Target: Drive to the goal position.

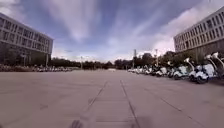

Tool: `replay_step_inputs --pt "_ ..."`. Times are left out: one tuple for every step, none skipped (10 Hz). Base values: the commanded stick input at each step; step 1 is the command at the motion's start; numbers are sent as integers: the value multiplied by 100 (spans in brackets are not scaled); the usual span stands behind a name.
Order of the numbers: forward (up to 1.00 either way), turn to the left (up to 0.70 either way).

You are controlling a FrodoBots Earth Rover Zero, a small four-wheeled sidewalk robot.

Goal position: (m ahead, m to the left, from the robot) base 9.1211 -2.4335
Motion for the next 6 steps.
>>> replay_step_inputs --pt "100 0" --pt "100 0" --pt "100 0" --pt "100 0" --pt "100 0" --pt "100 0"
